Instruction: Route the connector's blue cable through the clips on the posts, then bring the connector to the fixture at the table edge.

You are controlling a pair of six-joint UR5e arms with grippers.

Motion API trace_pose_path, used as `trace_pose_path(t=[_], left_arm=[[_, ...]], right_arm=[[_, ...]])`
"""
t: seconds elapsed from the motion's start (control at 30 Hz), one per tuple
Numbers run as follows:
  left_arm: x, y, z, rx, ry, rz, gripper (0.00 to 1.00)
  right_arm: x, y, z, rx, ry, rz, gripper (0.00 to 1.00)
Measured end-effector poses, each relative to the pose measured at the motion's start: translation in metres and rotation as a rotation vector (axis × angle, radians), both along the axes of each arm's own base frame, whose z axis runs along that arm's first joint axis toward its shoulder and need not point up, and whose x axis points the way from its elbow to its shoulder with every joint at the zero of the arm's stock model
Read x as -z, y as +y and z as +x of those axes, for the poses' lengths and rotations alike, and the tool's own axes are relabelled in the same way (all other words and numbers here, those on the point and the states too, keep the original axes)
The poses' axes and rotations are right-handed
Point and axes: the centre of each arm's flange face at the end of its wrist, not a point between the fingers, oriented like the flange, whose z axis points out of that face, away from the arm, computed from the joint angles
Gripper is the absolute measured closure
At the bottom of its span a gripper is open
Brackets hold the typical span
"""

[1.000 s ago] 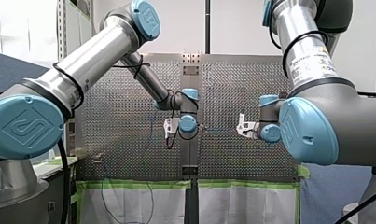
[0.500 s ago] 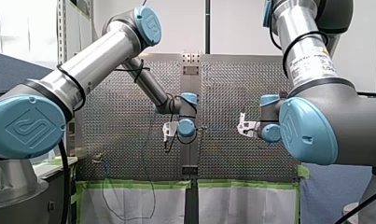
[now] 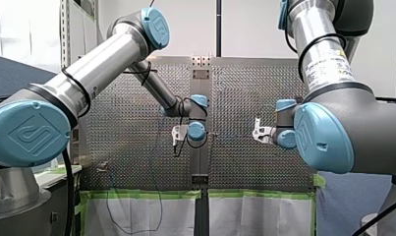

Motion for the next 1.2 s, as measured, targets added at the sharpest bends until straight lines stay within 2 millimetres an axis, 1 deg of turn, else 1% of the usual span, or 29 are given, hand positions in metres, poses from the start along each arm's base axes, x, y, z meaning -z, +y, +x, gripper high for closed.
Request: trace_pose_path(t=[0.4, 0.47, 0.5, 0.57, 0.6, 0.67, 0.7, 0.73, 0.77, 0.83, 0.87, 0.9, 0.93, 0.97, 1.1, 1.2], left_arm=[[-0.001, 0.007, 0.008, -0.003, 0.002, 0.005, 1.0], [-0.001, 0.008, 0.009, -0.003, 0.004, 0.006, 0.93], [-0.001, 0.008, 0.009, -0.002, 0.004, 0.006, 0.93], [-0.001, 0.007, 0.008, 0.006, 0.004, 0.008, 0.73], [-0.001, 0.006, 0.008, 0.012, 0.005, 0.008, 0.73], [-0.001, 0.005, 0.007, 0.027, 0.008, 0.01, 0.38], [-0.001, 0.004, 0.006, 0.033, 0.011, 0.012, 0.38], [-0.001, 0.003, 0.005, 0.04, 0.015, 0.015, 0.29], [0.0, 0.001, 0.003, 0.049, 0.02, 0.022, 0.23], [0.0, -0.001, 0.001, 0.061, 0.029, 0.035, 0.23], [0.001, -0.001, 0.0, 0.066, 0.035, 0.045, 0.16], [0.001, -0.001, -0.001, 0.069, 0.04, 0.051, 0.16], [0.002, 0.0, -0.001, 0.072, 0.046, 0.056, 0.09], [0.002, 0.001, -0.001, 0.077, 0.054, 0.063, 0.0], [-0.002, 0.001, -0.004, 0.105, 0.072, 0.086, 0.0], [-0.013, -0.003, -0.009, 0.14, 0.079, 0.109, 0.0]], right_arm=[[-0.005, -0.014, -0.008, 0.017, -0.007, -0.013, 1.0], [-0.005, -0.015, -0.008, 0.018, -0.007, -0.013, 1.0], [-0.005, -0.016, -0.008, 0.018, -0.007, -0.013, 1.0], [-0.004, -0.016, -0.009, 0.019, -0.007, -0.011, 1.0], [-0.004, -0.016, -0.009, 0.019, -0.007, -0.01, 1.0], [-0.004, -0.016, -0.009, 0.019, -0.006, -0.009, 1.0], [-0.004, -0.016, -0.009, 0.019, -0.006, -0.009, 1.0], [-0.004, -0.016, -0.009, 0.019, -0.006, -0.008, 1.0], [-0.004, -0.016, -0.009, 0.019, -0.005, -0.009, 1.0], [-0.004, -0.016, -0.009, 0.019, -0.005, -0.009, 1.0], [-0.004, -0.016, -0.009, 0.02, -0.006, -0.009, 1.0], [-0.004, -0.016, -0.009, 0.019, -0.006, -0.009, 1.0], [-0.003, -0.016, -0.009, 0.019, -0.006, -0.008, 1.0], [-0.003, -0.016, -0.009, 0.018, -0.006, -0.008, 1.0], [-0.003, -0.016, -0.009, 0.017, -0.005, -0.005, 1.0], [-0.002, -0.016, -0.009, 0.017, -0.005, -0.002, 1.0]])
